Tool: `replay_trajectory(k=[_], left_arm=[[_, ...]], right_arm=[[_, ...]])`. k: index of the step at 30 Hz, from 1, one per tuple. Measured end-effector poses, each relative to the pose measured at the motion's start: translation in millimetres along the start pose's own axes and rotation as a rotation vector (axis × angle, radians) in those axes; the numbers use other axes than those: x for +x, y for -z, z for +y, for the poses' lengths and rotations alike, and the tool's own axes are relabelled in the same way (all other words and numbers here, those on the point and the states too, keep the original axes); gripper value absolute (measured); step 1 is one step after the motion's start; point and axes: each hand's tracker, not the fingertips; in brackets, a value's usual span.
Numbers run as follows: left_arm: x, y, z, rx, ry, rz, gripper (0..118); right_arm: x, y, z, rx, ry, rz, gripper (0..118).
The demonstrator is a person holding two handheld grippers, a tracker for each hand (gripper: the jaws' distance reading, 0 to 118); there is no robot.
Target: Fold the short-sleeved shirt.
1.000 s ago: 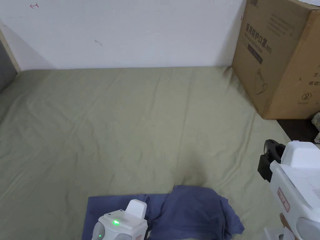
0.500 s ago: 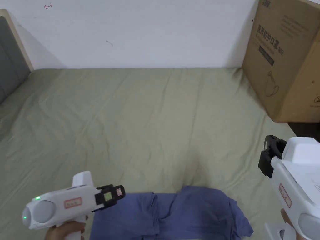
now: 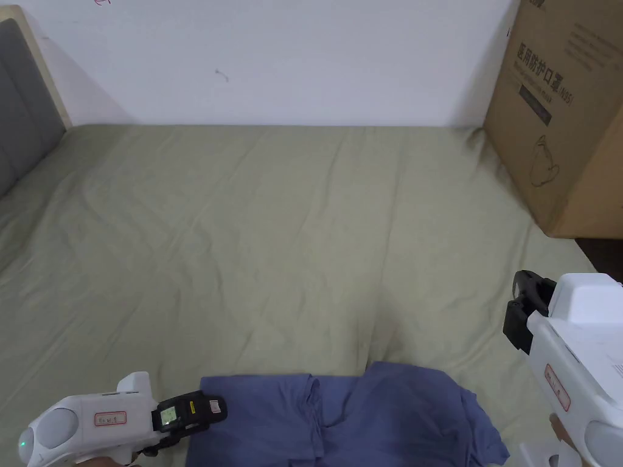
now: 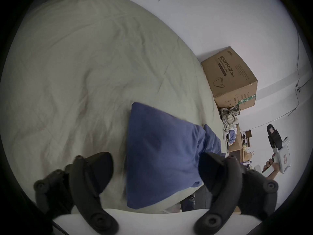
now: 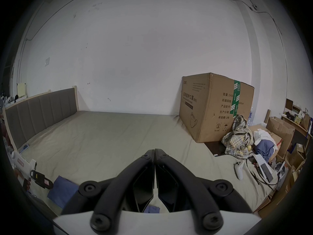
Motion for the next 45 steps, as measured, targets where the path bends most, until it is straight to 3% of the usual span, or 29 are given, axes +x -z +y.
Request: replay_trajectory(k=[6,8,10,15,18,26,31,37,45], left_arm=[[1.9,21.0,-5.0,-0.007,0.040,-0.032,62],[-1.2,25.2,-4.6,-0.001,0.061,-0.006,26],[-3.9,26.1,-6.2,0.004,0.064,-0.006,14],[22.7,8.6,-10.5,0.066,0.172,0.043,10],[30.1,-10.5,-2.9,0.067,0.166,0.019,9],[38.6,-86.3,23.6,0.132,0.234,0.205,9],[101.6,-101.0,24.0,0.167,0.267,0.256,9],[206.1,-53.6,11.8,0.087,0.404,0.202,9],[262.8,61.6,-13.8,-0.119,0.516,0.149,9]], right_arm=[[0.8,3.6,-2.3,-0.016,-0.012,-0.003,0],[2.3,4.3,-2.6,-0.019,-0.014,-0.006,0],[4.4,5.0,-1.9,-0.020,-0.012,-0.007,0],[7.9,5.6,2.2,-0.015,-0.018,-0.013,0],[8.6,5.6,5.1,-0.006,-0.013,-0.013,0],[7.6,1.2,9.2,0.019,-0.003,0.014,0],[9.4,-1.1,8.7,0.027,0.005,0.022,0],[14.9,-4.1,7.6,0.029,0.017,0.021,0],[32.0,-15.1,3.2,0.029,0.027,-0.010,0]])
